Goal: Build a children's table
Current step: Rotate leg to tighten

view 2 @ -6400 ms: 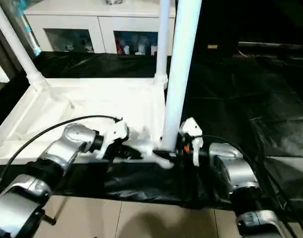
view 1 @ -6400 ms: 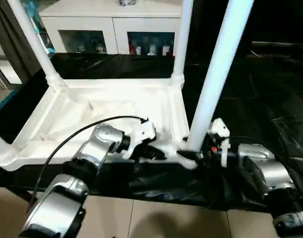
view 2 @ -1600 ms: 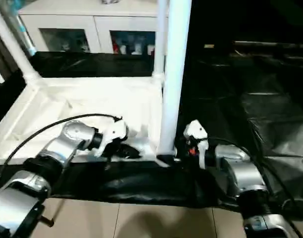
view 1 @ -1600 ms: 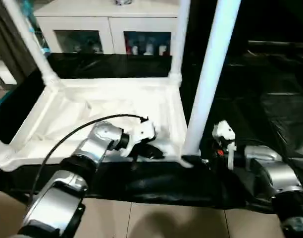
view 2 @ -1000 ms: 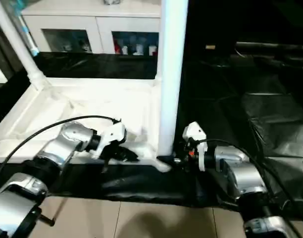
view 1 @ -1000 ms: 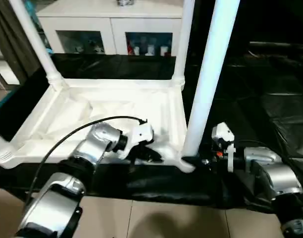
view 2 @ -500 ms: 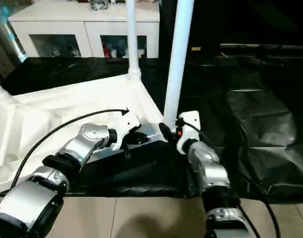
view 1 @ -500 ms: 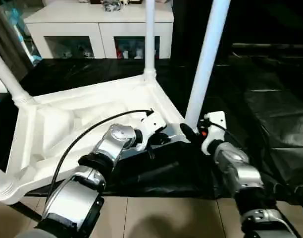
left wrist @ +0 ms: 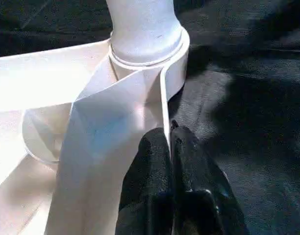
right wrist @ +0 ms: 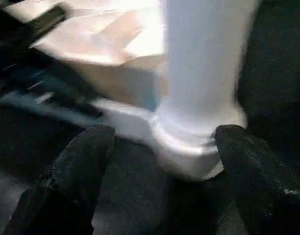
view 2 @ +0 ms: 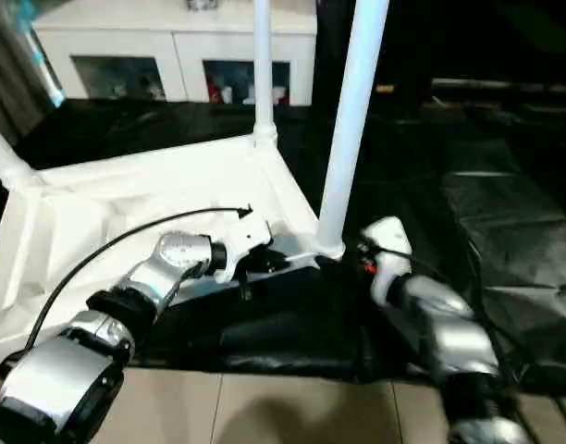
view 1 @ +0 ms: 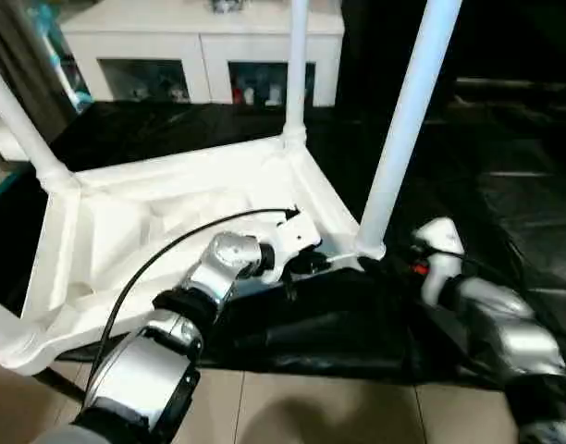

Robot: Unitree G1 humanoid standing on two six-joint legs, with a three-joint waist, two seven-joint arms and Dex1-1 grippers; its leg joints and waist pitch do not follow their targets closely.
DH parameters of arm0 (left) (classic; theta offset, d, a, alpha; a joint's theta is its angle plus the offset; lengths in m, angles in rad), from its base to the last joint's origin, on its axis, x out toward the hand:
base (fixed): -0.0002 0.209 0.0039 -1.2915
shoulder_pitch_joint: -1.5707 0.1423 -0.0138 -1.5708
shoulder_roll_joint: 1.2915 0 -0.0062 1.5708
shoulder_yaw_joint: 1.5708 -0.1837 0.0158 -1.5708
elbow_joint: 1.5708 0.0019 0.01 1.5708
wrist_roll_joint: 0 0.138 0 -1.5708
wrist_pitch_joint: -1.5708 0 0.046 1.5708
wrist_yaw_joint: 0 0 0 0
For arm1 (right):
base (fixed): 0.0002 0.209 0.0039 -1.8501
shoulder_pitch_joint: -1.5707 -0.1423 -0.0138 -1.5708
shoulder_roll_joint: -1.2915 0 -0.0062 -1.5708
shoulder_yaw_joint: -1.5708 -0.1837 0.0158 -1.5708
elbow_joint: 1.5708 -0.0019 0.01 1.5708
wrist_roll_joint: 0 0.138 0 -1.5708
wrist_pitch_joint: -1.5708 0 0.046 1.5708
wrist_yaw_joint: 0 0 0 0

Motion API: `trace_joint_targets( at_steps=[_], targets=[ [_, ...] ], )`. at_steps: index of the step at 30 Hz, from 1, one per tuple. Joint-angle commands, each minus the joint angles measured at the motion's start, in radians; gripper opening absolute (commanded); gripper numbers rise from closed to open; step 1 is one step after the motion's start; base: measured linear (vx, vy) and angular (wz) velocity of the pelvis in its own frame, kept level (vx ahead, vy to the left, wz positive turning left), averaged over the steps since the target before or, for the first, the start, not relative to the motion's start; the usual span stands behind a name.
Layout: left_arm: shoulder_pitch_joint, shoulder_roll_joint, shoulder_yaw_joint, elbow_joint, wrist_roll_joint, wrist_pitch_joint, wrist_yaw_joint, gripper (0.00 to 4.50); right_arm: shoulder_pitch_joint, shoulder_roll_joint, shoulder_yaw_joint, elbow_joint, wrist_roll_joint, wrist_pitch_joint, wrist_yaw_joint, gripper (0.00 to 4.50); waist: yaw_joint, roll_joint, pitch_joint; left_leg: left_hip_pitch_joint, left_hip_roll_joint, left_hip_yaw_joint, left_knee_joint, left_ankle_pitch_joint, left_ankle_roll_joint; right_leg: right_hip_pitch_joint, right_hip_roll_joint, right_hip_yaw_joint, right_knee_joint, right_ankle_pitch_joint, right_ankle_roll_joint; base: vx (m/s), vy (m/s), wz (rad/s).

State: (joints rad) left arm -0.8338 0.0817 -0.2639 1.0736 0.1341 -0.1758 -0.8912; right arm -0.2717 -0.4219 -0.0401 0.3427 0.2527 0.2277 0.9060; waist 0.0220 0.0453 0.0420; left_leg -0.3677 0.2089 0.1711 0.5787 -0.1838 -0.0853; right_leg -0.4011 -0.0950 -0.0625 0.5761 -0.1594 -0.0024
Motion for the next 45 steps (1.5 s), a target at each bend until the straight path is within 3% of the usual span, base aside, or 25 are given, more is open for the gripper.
trace_joint_targets(
  at_steps=[1, 5, 8, 10, 12, 13, 14, 15, 16, 17, 18, 19, 20, 21, 22, 23, 24, 25, 27, 31, 34, 36, 37, 38, 45],
  targets=[
    [-0.002, -0.005, 0.028, -0.023, -0.033, -0.034, -0.020, 0.00, 0.020, -0.046, -0.023, -0.056, 0.039, 0.035, 0.069, 3.62, 0.008, -0.022, -0.067, 0.000, 0.012, 0.009, -0.054, -0.169, 0.154, 0.059, -0.036, 0.025, -0.062, -0.158, -0.257, 0.000, 0.000, 0.00],
    [0.035, 0.018, 0.038, -0.136, -0.093, 0.030, -0.142, 0.55, 0.059, -0.091, -0.015, -0.129, 0.084, 0.075, 0.132, 3.66, 0.021, -0.026, -0.065, -0.010, 0.009, 0.010, -0.052, -0.141, 0.166, 0.063, -0.038, 0.022, -0.058, -0.173, -0.253, 0.000, 0.000, 0.00],
    [0.055, 0.033, 0.037, -0.202, -0.111, 0.062, -0.171, 0.78, 0.066, -0.085, 0.000, -0.149, 0.087, 0.080, 0.139, 3.66, 0.025, -0.019, -0.067, 0.001, 0.018, 0.012, -0.051, -0.141, 0.158, 0.052, -0.036, 0.024, -0.054, -0.157, -0.275, 0.000, 0.000, 0.00],
    [0.078, 0.056, 0.038, -0.275, -0.125, 0.110, -0.188, 0.93, 0.060, -0.067, 0.010, -0.160, 0.093, 0.088, 0.132, 3.66, 0.027, -0.022, -0.063, -0.002, 0.018, 0.014, -0.053, -0.145, 0.151, 0.053, -0.034, 0.023, -0.054, -0.160, -0.271, 0.000, 0.000, 0.00],
    [0.133, 0.116, 0.037, -0.428, -0.142, 0.227, -0.227, 1.09, 0.047, -0.033, 0.035, -0.183, 0.106, 0.106, 0.126, 3.66, 0.026, -0.032, -0.051, -0.006, 0.021, 0.012, -0.062, -0.163, 0.139, 0.052, -0.038, 0.023, -0.051, -0.202, -0.260, 0.000, 0.000, 0.00],
    [0.133, 0.116, 0.037, -0.428, -0.142, 0.227, -0.227, 1.17, 0.047, -0.033, 0.035, -0.183, 0.106, 0.106, 0.126, 3.66, 0.021, -0.024, -0.050, -0.008, 0.018, 0.010, -0.065, -0.172, 0.131, 0.051, -0.036, 0.022, -0.055, -0.244, -0.244, 0.000, 0.000, 0.00],
    [0.165, 0.151, 0.035, -0.504, -0.148, 0.279, -0.248, 1.26, 0.038, -0.018, 0.049, -0.184, 0.107, 0.110, 0.124, 3.66, 0.019, -0.022, -0.052, 0.004, 0.022, 0.011, -0.064, -0.189, 0.113, 0.045, -0.037, 0.025, -0.058, -0.257, -0.238, 0.000, 0.000, 0.00],
    [0.179, 0.165, 0.037, -0.536, -0.154, 0.301, -0.255, 1.36, 0.034, -0.012, 0.054, -0.183, 0.106, 0.110, 0.123, 3.66, 0.016, -0.023, -0.052, 0.003, 0.019, 0.012, -0.063, -0.180, 0.112, 0.045, -0.035, 0.027, -0.058, -0.243, -0.239, 0.000, 0.000, 0.00],
    [0.214, 0.198, 0.043, -0.614, -0.167, 0.355, -0.270, 1.45, 0.024, 0.004, 0.067, -0.181, 0.104, 0.110, 0.121, 3.66, 0.015, -0.024, -0.048, 0.004, 0.022, 0.011, -0.067, -0.183, 0.103, 0.043, -0.034, 0.028, -0.053, -0.230, -0.242, 0.000, 0.000, 0.00],
    [0.310, 0.280, 0.066, -0.808, -0.202, 0.477, -0.290, 1.54, -0.007, 0.054, 0.087, -0.155, 0.085, 0.090, 0.087, 3.66, 0.012, -0.035, -0.038, -0.001, 0.022, 0.012, -0.072, -0.184, 0.103, 0.041, -0.035, 0.028, -0.055, -0.235, -0.240, 0.000, 0.000, 0.00],
    [0.318, 0.288, 0.069, -0.825, -0.205, 0.488, -0.292, 1.62, -0.010, 0.059, 0.088, -0.151, 0.082, 0.087, 0.082, 3.66, 0.005, -0.029, -0.036, -0.012, 0.021, 0.006, -0.080, -0.193, 0.086, 0.047, -0.038, 0.026, -0.047, -0.277, -0.222, 0.000, 0.000, 0.00],
    [0.360, 0.321, 0.081, -0.904, -0.219, 0.537, -0.296, 1.69, -0.024, 0.083, 0.091, -0.136, 0.071, 0.074, 0.058, 3.66, 0.002, -0.024, -0.031, -0.001, 0.022, 0.008, -0.081, -0.207, 0.072, 0.034, -0.033, 0.027, -0.058, -0.313, -0.209, 0.000, 0.000, 0.00],
    [0.419, 0.366, 0.100, -0.997, -0.231, 0.593, -0.300, 1.75, -0.047, 0.116, 0.090, -0.107, 0.057, 0.054, 0.019, 3.66, 0.003, -0.020, -0.035, 0.014, 0.023, 0.013, -0.075, -0.190, 0.058, 0.024, -0.031, 0.032, -0.057, -0.263, -0.224, 0.000, 0.000, 0.00],
    [0.471, 0.402, 0.116, -1.070, -0.237, 0.634, -0.302, 1.82, -0.066, 0.144, 0.087, -0.083, 0.050, 0.042, -0.012, 3.66, 0.003, -0.022, -0.036, 0.008, 0.023, 0.011, -0.076, -0.170, 0.057, 0.028, -0.029, 0.032, -0.048, -0.216, -0.236, 0.000, 0.000, 0.00],
    [0.569, 0.457, 0.151, -1.199, -0.248, 0.711, -0.294, 2.05, -0.094, 0.188, 0.084, -0.044, 0.046, 0.025, -0.054, 3.66, 0.002, -0.027, -0.027, 0.001, 0.021, 0.014, -0.080, -0.150, 0.062, 0.029, -0.023, 0.030, -0.045, -0.178, -0.244, 0.000, 0.000, 0.00],
    [0.586, 0.467, 0.157, -1.221, -0.250, 0.725, -0.292, 2.05, -0.099, 0.196, 0.083, -0.037, 0.046, 0.022, -0.061, 3.66, -0.001, -0.031, -0.021, -0.002, 0.023, 0.013, -0.082, -0.157, 0.061, 0.030, -0.029, 0.032, -0.039, -0.170, -0.250, 0.000, 0.000, 0.00],
    [0.622, 0.481, 0.173, -1.264, -0.252, 0.748, -0.285, 2.13, -0.110, 0.212, 0.081, -0.021, 0.046, 0.017, -0.078, 3.66, -0.002, -0.032, -0.014, -0.004, 0.020, 0.015, -0.087, -0.163, 0.064, 0.029, -0.022, 0.030, -0.046, -0.191, -0.240, 0.000, 0.000, 0.00],
    [0.659, 0.486, 0.198, -1.309, -0.246, 0.769, -0.268, 2.16, -0.121, 0.227, 0.083, -0.004, 0.046, 0.010, -0.092, 3.66, 0.001, -0.026, -0.009, 0.011, 0.022, 0.018, -0.085, -0.171, 0.062, 0.017, -0.018, 0.034, -0.050, -0.186, -0.241, 0.000, 0.000, 0.00],
    [0.724, 0.489, 0.248, -1.383, -0.229, 0.815, -0.218, 2.31, -0.142, 0.255, 0.084, 0.033, 0.036, -0.015, -0.122, 3.66, 0.008, -0.023, -0.003, 0.016, 0.024, 0.022, -0.085, -0.176, 0.054, 0.014, -0.016, 0.036, -0.047, -0.153, -0.254, 0.000, 0.000, 0.00],
    [0.849, 0.494, 0.344, -1.485, -0.152, 0.881, -0.109, 2.75, -0.208, 0.313, 0.052, 0.154, 0.007, -0.084, -0.243, 3.66, 0.001, -0.031, 0.012, 0.003, 0.023, 0.020, -0.091, -0.186, 0.039, 0.023, -0.021, 0.036, -0.043, -0.145, -0.249, 0.000, 0.000, 0.00],
    [0.917, 0.489, 0.389, -1.530, -0.118, 0.911, -0.019, 2.91, -0.263, 0.341, 0.010, 0.253, -0.008, -0.133, -0.347, 3.66, -0.002, -0.032, 0.022, 0.011, 0.022, 0.023, -0.094, -0.246, 0.022, 0.015, -0.022, 0.041, -0.055, -0.243, -0.226, 0.000, 0.000, 0.00],
    [0.943, 0.462, 0.415, -1.541, -0.100, 0.919, 0.056, 3.15, -0.300, 0.354, -0.027, 0.315, 0.001, -0.166, -0.412, 3.66, 0.000, -0.031, 0.027, 0.017, 0.023, 0.028, -0.092, -0.237, 0.020, 0.007, -0.018, 0.045, -0.056, -0.222, -0.228, 0.000, 0.000, 0.00],
    [0.954, 0.451, 0.417, -1.541, -0.089, 0.911, 0.080, 3.21, -0.318, 0.357, -0.045, 0.342, 0.008, -0.178, -0.442, 3.66, 0.004, -0.040, 0.026, 0.020, 0.022, 0.032, -0.089, -0.225, 0.024, 0.006, -0.015, 0.046, -0.054, -0.205, -0.226, 0.000, 0.000, 0.00],
    [0.983, 0.437, 0.404, -1.558, -0.077, 0.919, 0.112, 3.26, -0.353, 0.355, -0.069, 0.393, 0.014, -0.203, -0.485, 3.66, 0.008, -0.036, 0.025, 0.021, 0.021, 0.033, -0.088, -0.209, 0.030, 0.005, -0.015, 0.048, -0.049, -0.184, -0.224, 0.000, 0.000, 0.00],
    [0.996, 0.378, 0.365, -1.547, -0.041, 0.880, 0.216, 3.84, -0.435, 0.310, -0.108, 0.545, -0.005, -0.287, -0.579, 3.66, 0.008, -0.044, 0.011, 0.010, 0.015, 0.035, -0.075, -0.119, 0.069, 0.017, -0.012, 0.048, -0.032, -0.077, -0.235, 0.000, 0.000, 0.00]
  ],
)
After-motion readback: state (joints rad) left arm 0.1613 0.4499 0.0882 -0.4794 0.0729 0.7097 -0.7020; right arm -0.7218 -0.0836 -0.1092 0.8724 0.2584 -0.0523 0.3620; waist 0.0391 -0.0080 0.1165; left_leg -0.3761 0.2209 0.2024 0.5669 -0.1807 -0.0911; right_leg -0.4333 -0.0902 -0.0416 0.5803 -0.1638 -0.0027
